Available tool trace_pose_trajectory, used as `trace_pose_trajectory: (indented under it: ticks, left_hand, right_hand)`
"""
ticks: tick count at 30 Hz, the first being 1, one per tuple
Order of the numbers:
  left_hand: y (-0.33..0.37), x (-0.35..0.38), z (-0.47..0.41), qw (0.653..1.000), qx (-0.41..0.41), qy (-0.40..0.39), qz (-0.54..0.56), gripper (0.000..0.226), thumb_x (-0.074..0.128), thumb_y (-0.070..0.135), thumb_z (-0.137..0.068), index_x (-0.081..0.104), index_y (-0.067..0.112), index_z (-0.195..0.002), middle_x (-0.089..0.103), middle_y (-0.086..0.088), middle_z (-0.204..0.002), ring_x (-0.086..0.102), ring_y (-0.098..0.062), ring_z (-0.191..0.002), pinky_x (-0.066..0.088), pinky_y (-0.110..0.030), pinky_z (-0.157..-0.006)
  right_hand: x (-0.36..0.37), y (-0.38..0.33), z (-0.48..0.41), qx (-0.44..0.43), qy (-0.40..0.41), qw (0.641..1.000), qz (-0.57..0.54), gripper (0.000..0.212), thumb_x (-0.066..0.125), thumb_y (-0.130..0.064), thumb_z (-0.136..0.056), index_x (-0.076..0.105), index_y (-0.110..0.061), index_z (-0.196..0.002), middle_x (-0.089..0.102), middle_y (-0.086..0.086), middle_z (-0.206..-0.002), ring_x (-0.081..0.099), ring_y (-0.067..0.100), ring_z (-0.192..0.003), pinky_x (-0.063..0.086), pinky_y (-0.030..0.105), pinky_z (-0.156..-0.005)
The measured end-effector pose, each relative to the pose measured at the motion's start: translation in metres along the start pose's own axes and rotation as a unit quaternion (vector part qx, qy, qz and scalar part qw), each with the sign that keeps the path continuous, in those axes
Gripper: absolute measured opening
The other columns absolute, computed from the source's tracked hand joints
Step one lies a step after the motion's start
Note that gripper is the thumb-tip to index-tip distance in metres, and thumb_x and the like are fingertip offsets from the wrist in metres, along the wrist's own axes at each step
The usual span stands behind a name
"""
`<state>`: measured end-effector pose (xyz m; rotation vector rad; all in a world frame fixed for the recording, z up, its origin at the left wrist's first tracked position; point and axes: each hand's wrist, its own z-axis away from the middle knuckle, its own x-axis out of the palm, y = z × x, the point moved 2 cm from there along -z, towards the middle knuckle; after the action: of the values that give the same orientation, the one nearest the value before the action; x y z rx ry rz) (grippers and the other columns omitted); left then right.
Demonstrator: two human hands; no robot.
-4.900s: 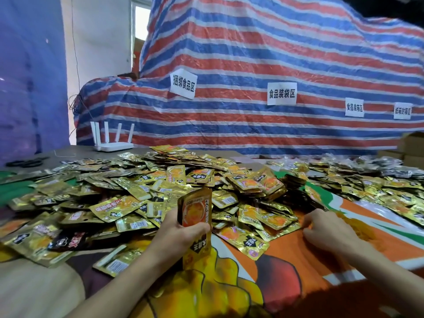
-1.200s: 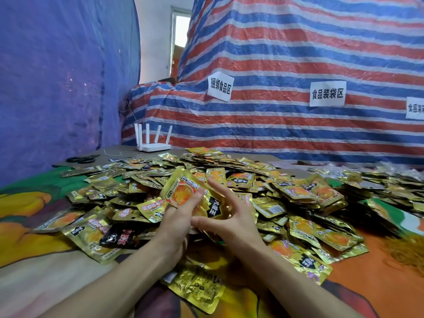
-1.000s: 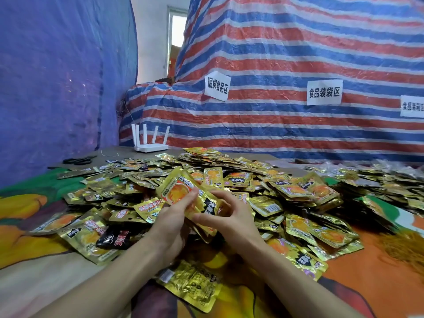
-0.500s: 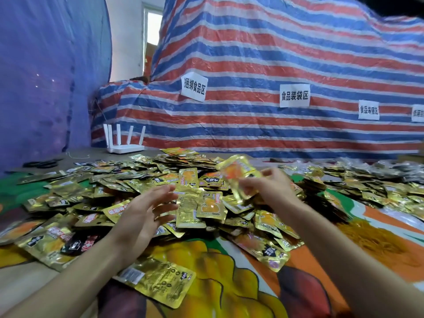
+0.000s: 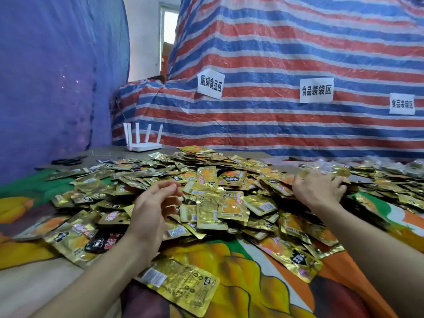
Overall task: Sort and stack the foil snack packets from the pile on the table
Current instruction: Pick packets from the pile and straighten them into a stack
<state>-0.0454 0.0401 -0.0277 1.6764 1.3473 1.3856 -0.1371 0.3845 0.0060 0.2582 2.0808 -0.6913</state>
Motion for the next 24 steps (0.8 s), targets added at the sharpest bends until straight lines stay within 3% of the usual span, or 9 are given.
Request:
trace_pose_trajectory:
  ticks: [3,5,7,9,11,13,16,19,24]
  left_hand:
    - [-0.004,-0.002,0.002,0.970,0.103,-0.021,-0.220,0.013,0.059,0.005,-0.091,0.066,0.016,-0.093,0.066,0.000,-0.086,0.057,-0.008,-0.075,0.046,-0.019,-0.065]
    - [-0.007,0.001,0.006,0.915,0.161,-0.073,-0.363,0.015,0.060,0.015,-0.077,0.063,0.025,-0.088,0.063,0.006,-0.090,0.054,-0.002,-0.077,0.043,-0.018,-0.068]
    - [-0.009,0.000,0.006,0.865,0.179,-0.101,-0.457,0.021,0.055,0.024,-0.067,0.060,0.033,-0.085,0.061,0.012,-0.096,0.055,-0.004,-0.090,0.040,-0.031,-0.081]
    - [-0.008,-0.002,0.003,0.823,0.166,-0.118,-0.531,0.028,0.051,0.031,-0.063,0.055,0.040,-0.089,0.057,0.018,-0.107,0.050,-0.006,-0.104,0.027,-0.033,-0.089]
    - [-0.010,-0.007,0.001,0.773,0.127,-0.142,-0.605,0.046,0.048,0.037,-0.062,0.051,0.046,-0.107,0.049,0.018,-0.126,0.040,-0.005,-0.116,0.018,-0.030,-0.095]
    - [-0.017,-0.012,-0.001,0.709,0.083,-0.176,-0.678,0.072,0.044,0.041,-0.064,0.041,0.044,-0.137,0.035,0.014,-0.148,0.027,-0.009,-0.136,0.010,-0.036,-0.113]
    - [-0.028,-0.015,-0.002,0.644,0.053,-0.193,-0.738,0.075,0.043,0.043,-0.083,0.021,0.037,-0.155,0.018,0.008,-0.163,0.008,-0.012,-0.150,-0.001,-0.047,-0.122]
    - [-0.029,-0.015,-0.003,0.642,0.109,-0.170,-0.740,0.062,0.042,0.033,-0.096,0.027,0.034,-0.156,0.026,0.009,-0.162,0.014,-0.012,-0.149,0.002,-0.041,-0.121]
    - [-0.022,-0.018,-0.004,0.690,0.169,-0.160,-0.685,0.048,0.057,0.022,-0.095,0.054,0.038,-0.141,0.051,0.016,-0.146,0.038,-0.011,-0.139,0.026,-0.038,-0.118]
  right_hand:
    - [-0.011,-0.014,0.020,-0.050,0.047,0.997,-0.036,0.066,0.048,-0.054,-0.098,0.049,-0.001,-0.136,0.045,0.027,-0.144,0.034,0.042,-0.137,0.026,0.055,-0.113]
    - [-0.018,-0.031,0.043,-0.192,0.050,0.974,-0.114,0.056,0.058,-0.052,-0.094,0.057,-0.010,-0.131,0.056,0.018,-0.134,0.045,0.035,-0.128,0.036,0.050,-0.107]
    - [-0.023,-0.049,0.074,-0.339,-0.063,0.919,-0.193,0.052,0.068,-0.048,-0.089,0.058,-0.021,-0.132,0.060,0.007,-0.132,0.052,0.026,-0.124,0.041,0.049,-0.107]
    - [-0.017,-0.065,0.103,-0.421,-0.211,0.873,-0.131,0.069,0.073,-0.051,-0.083,0.045,-0.037,-0.144,0.046,0.003,-0.147,0.039,0.026,-0.137,0.030,0.054,-0.114]
    - [-0.002,-0.077,0.122,-0.442,-0.302,0.844,-0.031,0.083,0.071,-0.050,-0.080,0.027,-0.051,-0.150,0.021,0.000,-0.162,0.018,0.028,-0.150,0.015,0.063,-0.116]
    - [0.009,-0.084,0.135,-0.426,-0.332,0.841,0.001,0.082,0.064,-0.042,-0.084,0.019,-0.057,-0.150,0.008,0.001,-0.167,0.006,0.031,-0.154,0.010,0.067,-0.116]
    - [0.014,-0.090,0.144,-0.409,-0.275,0.870,-0.022,0.068,0.052,-0.033,-0.089,0.028,-0.056,-0.149,0.025,0.002,-0.162,0.018,0.030,-0.150,0.020,0.063,-0.115]
    - [0.013,-0.088,0.148,-0.438,-0.210,0.872,-0.052,0.058,0.050,-0.031,-0.091,0.043,-0.052,-0.145,0.040,-0.007,-0.156,0.032,0.025,-0.143,0.035,0.050,-0.112]
    - [0.008,-0.075,0.141,-0.414,-0.186,0.870,-0.191,0.033,0.060,-0.029,-0.095,0.070,-0.042,-0.124,0.063,-0.019,-0.135,0.056,0.009,-0.127,0.052,0.034,-0.097]
